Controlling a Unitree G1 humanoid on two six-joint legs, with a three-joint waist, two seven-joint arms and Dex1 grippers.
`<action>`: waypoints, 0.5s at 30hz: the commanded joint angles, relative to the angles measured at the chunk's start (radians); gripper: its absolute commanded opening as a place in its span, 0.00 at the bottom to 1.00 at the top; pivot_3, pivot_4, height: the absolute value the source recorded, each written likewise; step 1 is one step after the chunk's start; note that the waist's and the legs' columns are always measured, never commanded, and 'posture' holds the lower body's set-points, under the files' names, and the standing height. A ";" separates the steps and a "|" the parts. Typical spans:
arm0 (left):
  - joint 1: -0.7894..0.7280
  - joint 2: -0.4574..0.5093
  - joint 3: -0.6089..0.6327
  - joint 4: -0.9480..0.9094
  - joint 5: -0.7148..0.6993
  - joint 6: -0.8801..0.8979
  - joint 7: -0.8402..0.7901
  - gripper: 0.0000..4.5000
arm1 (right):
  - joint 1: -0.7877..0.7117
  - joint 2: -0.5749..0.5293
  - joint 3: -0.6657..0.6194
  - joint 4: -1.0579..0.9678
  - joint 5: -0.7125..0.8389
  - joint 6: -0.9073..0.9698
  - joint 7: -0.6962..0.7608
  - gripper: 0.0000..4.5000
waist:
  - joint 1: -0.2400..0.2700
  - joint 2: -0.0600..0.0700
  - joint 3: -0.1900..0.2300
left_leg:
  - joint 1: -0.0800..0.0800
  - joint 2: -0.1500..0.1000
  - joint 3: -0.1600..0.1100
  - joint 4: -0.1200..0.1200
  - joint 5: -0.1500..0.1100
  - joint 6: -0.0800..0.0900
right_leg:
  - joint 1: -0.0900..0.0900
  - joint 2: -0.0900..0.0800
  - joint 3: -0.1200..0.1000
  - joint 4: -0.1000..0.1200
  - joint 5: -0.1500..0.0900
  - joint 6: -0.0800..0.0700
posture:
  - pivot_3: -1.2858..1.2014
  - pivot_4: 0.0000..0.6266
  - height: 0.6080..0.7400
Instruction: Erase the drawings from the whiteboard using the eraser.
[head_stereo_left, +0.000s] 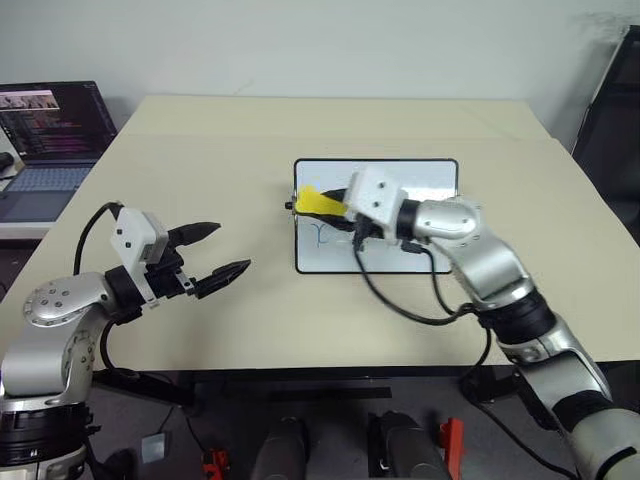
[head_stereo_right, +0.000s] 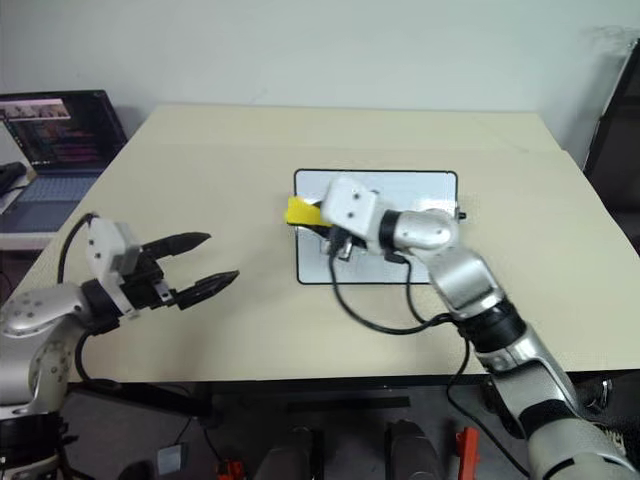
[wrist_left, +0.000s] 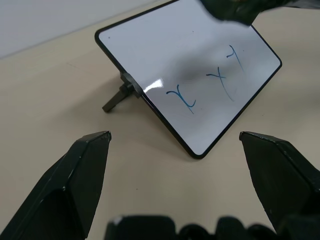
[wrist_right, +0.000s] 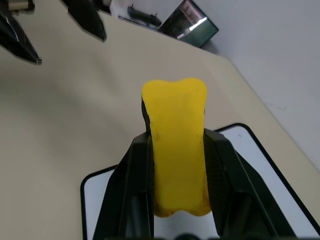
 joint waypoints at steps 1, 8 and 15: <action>0.006 0.019 0.022 -0.040 0.000 -0.038 0.006 1.00 | -0.046 0.055 0.044 0.091 -0.100 -0.076 -0.058 0.22 | 0.001 0.000 0.000 | 0.000 0.000 0.000 0.000 0.000 0.000 | 0.000 0.000 0.000 0.000 0.000 0.000 | 0.52 0.24 1.00; 0.046 0.030 -0.019 -0.067 0.045 -0.062 0.020 1.00 | -0.130 0.122 0.070 0.403 -0.246 -0.246 -0.176 0.22 | 0.001 0.000 0.000 | 0.000 0.000 0.000 -0.001 0.000 0.000 | -0.001 0.000 0.000 0.000 0.000 -0.001 | 0.52 0.24 1.00; 0.035 0.038 -0.049 -0.070 0.070 -0.054 0.040 1.00 | -0.172 0.180 0.045 0.644 -0.264 -0.369 -0.218 0.22 | -0.007 0.000 0.000 | 0.000 0.000 0.000 -0.001 0.000 0.000 | -0.001 0.000 0.000 0.000 0.000 -0.001 | 0.52 0.24 1.00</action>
